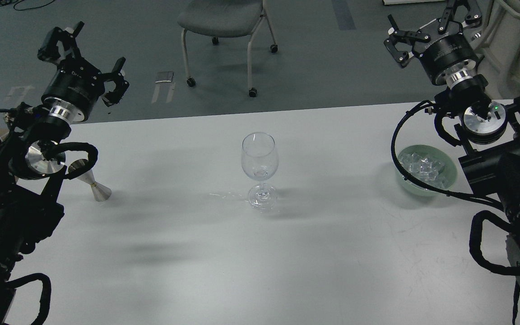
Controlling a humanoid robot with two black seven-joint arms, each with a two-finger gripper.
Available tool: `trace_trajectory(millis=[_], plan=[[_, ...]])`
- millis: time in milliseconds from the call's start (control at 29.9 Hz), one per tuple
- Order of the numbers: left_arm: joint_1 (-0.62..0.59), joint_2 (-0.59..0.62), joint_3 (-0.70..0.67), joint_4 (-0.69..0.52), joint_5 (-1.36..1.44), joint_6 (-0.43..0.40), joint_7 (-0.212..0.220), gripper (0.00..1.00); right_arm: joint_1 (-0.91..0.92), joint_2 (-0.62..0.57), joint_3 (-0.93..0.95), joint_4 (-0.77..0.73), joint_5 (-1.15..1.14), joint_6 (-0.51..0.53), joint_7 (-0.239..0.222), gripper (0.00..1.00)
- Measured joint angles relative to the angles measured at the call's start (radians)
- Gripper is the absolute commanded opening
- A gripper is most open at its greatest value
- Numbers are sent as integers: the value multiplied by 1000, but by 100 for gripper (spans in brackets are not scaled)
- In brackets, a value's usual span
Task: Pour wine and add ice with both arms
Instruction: 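Lower the left gripper toward the metal jigger on the table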
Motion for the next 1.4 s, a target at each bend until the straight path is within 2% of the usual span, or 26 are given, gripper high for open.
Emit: trace_trajectory(millis=[468, 702, 835, 1036, 1403], plan=[[-8, 2, -3, 10, -1, -2, -5, 98, 10, -1, 1, -1, 1, 0, -3, 100], [-12, 7, -3, 16, -2, -83, -36, 98, 13, -3, 1, 3, 3, 0, -9, 100], [-19, 10, -9, 23, 0, -87, -38, 98, 13, -7, 1, 0, 3, 0, -9, 100], [-21, 5, -14, 96, -34, -71, -29, 98, 12, -9, -1, -1, 2, 0, -9, 100], [-24, 16, -3, 103, -41, -92, -29, 98, 11, -6, -1, 5, 1, 0, -6, 100]])
